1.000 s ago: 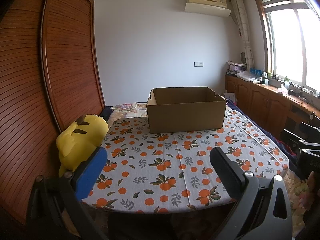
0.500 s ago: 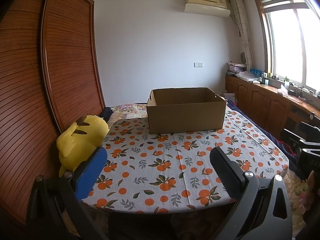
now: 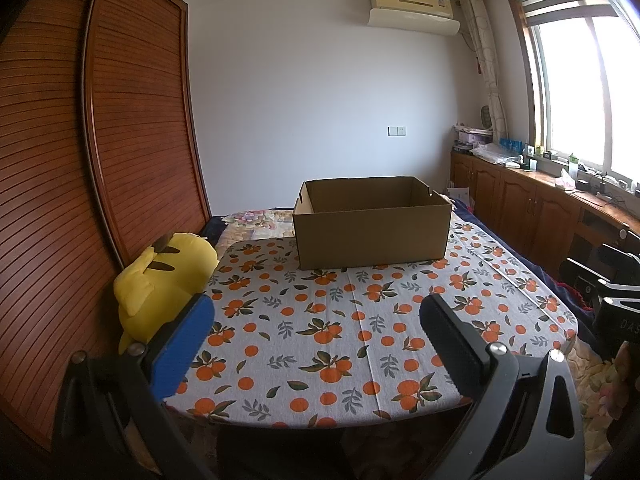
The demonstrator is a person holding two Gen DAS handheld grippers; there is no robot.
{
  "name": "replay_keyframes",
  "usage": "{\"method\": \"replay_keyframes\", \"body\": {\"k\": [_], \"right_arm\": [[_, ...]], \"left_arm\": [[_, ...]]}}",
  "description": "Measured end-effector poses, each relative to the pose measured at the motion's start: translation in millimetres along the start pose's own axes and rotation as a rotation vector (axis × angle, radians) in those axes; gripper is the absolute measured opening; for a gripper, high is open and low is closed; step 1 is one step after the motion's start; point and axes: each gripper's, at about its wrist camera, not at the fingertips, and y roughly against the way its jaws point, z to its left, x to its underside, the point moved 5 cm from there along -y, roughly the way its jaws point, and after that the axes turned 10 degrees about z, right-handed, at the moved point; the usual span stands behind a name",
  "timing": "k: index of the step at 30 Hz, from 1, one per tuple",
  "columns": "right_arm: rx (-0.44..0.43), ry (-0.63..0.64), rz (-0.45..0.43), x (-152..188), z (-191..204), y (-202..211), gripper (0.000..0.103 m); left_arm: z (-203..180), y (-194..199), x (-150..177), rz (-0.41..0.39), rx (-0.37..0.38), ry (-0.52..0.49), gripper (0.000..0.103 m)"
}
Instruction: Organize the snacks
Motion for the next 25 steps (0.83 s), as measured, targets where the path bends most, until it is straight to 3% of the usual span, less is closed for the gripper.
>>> {"method": "replay_keyframes", "body": {"k": [25], "right_arm": [[-0.001,0.0,-0.001,-0.7,0.5,0.6,0.103]], "left_arm": [[0.1,2.1,-2.9,-0.004,0.003,0.0,0.103]]}}
